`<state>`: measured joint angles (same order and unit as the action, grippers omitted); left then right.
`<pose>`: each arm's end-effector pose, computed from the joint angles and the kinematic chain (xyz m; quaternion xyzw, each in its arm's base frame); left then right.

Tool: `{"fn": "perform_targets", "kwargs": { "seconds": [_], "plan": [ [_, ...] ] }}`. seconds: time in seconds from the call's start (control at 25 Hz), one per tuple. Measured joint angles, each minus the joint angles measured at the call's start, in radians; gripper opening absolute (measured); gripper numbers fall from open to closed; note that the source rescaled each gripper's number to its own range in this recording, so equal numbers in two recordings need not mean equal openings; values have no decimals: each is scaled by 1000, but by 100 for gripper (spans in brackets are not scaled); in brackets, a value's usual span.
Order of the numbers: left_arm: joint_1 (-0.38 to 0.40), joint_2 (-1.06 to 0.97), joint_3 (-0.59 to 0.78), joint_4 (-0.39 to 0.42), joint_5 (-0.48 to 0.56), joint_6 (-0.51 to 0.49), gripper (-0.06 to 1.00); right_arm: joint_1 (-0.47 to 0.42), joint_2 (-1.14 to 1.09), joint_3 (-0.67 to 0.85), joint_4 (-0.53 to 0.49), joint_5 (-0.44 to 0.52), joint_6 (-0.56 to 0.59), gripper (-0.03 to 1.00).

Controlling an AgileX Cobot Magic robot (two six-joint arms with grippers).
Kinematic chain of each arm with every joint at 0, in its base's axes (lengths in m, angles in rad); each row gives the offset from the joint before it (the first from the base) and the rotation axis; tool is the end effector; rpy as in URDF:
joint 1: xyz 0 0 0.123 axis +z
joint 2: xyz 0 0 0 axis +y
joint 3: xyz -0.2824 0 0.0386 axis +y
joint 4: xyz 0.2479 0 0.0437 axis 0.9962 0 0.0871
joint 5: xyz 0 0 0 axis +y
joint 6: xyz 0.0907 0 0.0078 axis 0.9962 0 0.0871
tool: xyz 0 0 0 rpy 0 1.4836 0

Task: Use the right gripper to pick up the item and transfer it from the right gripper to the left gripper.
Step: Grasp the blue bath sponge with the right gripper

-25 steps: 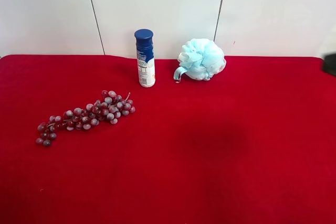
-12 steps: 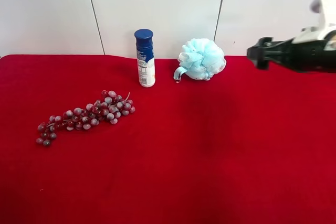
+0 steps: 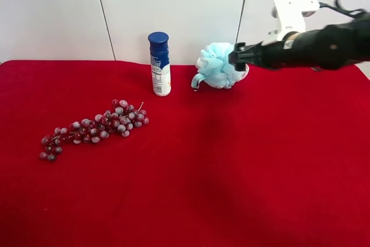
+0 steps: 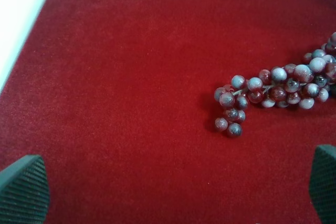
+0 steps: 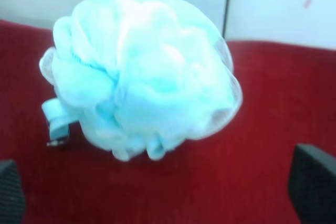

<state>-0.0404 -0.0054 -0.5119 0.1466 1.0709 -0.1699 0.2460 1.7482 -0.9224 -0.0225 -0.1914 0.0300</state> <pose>-0.0075 0.0120 0.2803 -0.0588 0.8471 0.0178 0.5279 0.3546 0.0894 0.1941 -0.1046 0.8656 0.0639 0.4855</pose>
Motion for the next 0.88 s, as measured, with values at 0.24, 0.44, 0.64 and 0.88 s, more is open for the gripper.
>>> {"fn": "perform_targets", "kwargs": {
  "seconds": [0.24,0.44,0.64,0.88],
  "plan": [
    [0,0,0,0,0,0,100,0,153,-169,0,31,0,100],
    [0,0,0,0,0,0,100,0,253,-271,0,35,0,100],
    [0,0,0,0,0,0,100,0,334,-333,0,35,0,100],
    [0,0,0,0,0,0,100,2,402,-383,-1,32,1,95]
  ]
}}
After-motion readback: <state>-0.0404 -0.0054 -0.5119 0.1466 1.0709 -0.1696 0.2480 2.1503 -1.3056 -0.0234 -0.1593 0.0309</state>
